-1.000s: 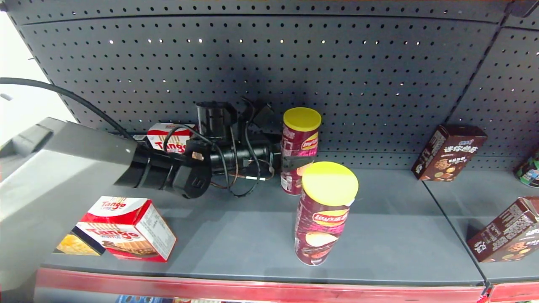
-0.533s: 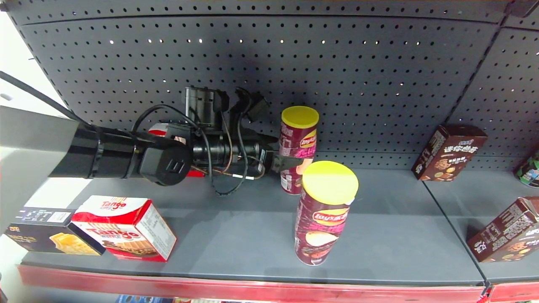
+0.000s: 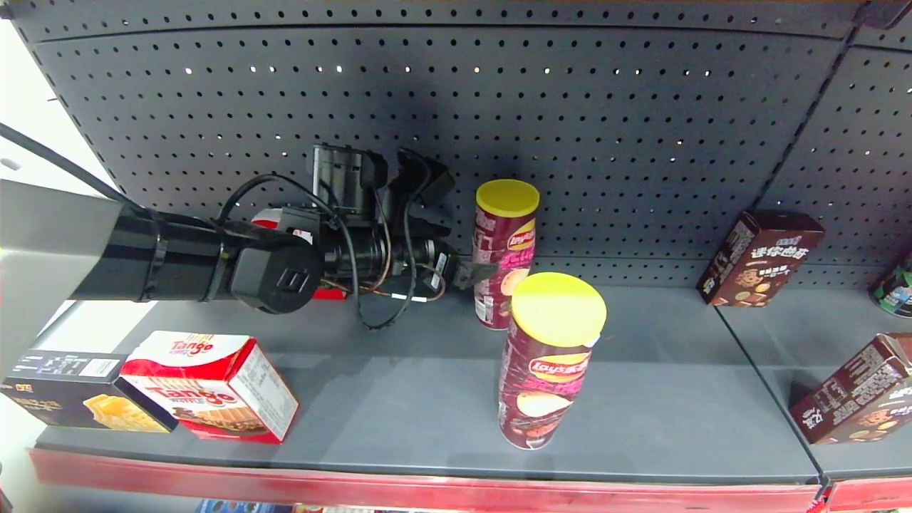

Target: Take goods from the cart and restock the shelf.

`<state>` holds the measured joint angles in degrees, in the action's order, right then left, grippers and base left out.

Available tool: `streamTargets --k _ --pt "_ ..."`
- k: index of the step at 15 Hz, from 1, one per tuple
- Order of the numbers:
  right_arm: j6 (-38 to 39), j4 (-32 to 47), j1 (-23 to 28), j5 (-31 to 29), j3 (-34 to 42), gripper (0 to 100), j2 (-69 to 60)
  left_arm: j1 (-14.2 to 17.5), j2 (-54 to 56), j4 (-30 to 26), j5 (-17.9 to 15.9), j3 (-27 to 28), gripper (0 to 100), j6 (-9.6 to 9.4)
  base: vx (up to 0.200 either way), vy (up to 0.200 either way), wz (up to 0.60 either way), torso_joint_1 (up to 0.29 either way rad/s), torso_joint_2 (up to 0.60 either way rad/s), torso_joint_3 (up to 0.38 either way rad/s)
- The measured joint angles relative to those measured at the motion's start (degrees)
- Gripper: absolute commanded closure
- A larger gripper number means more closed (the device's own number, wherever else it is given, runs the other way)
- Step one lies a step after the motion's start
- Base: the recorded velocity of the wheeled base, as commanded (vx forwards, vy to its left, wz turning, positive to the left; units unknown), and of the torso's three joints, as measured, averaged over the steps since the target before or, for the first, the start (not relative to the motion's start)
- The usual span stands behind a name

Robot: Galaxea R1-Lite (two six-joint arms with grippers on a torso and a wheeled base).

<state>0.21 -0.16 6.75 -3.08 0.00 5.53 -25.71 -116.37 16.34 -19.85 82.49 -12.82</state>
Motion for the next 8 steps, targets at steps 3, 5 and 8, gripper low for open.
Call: streamTargets --k 3,5,8 --pt "0.0 0.0 0.0 0.0 0.0 0 0.0 -0.1 0.0 0.0 4.5 0.0 0 -0.01 0.0 0.0 0.0 0.0 0.0 0.0" --pt "0.0 0.0 0.0 0.0 0.0 0 0.0 0.0 0.0 0.2 7.4 -0.1 0 -0.01 0.0 0.0 0.0 0.0 0.0 0.0" --pt "0.0 0.0 0.0 0.0 0.0 0 0.0 0.0 0.0 0.6 8.7 -0.2 0 -0.41 0.0 0.0 0.0 0.0 0.0 0.0"
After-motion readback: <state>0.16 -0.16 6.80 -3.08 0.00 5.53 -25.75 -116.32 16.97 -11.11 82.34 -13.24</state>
